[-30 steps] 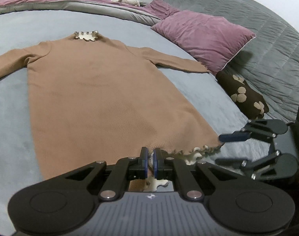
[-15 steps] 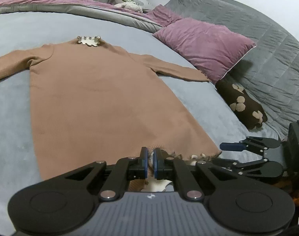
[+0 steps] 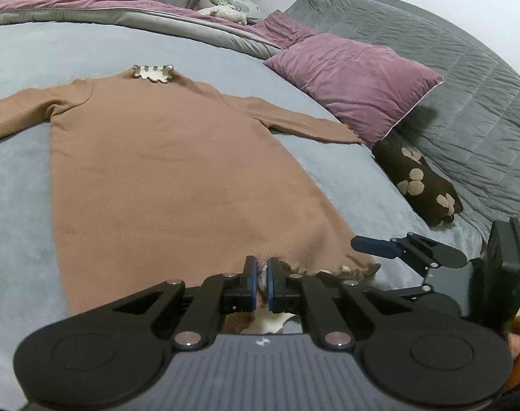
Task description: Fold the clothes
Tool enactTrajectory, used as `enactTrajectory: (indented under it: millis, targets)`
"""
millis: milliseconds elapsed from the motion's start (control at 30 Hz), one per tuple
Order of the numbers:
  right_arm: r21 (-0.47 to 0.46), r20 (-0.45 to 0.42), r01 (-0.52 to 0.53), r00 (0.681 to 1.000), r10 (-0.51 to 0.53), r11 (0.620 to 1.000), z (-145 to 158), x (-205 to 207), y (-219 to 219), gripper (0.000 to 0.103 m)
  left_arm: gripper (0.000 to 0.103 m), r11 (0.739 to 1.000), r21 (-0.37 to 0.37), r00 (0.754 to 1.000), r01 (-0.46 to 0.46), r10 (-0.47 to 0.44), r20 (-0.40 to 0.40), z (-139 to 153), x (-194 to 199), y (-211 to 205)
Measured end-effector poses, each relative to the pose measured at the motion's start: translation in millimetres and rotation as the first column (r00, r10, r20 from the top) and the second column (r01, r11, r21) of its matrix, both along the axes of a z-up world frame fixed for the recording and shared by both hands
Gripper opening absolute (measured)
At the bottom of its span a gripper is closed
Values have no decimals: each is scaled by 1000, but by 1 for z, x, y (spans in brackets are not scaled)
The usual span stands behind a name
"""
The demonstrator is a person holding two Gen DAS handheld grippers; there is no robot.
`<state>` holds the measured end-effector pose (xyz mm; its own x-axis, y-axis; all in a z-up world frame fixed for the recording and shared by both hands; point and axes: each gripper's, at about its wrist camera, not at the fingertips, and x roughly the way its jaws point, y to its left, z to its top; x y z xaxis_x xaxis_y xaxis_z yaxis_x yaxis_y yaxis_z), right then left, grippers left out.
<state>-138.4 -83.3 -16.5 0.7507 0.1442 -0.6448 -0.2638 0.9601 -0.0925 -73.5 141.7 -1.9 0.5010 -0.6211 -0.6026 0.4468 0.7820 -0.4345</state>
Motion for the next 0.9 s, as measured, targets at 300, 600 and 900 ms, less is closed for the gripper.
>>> enactTrajectory:
  millis: [300,600,900]
  targets:
    - [-70,79,130,989,-124,989,-8,3,-4,74,5,1000,1,1000,8,-8,-1,-3,-5,-1]
    - [-121,78,255,966,-247,959,-18,-3,-47,74,6,999,20,999,29,-28,-34,-9,-11,2]
    - [-83,66,324,945,-319,942,-13,-10,-77,62,33,979,71,976,-192,198,-91,1,-22,45]
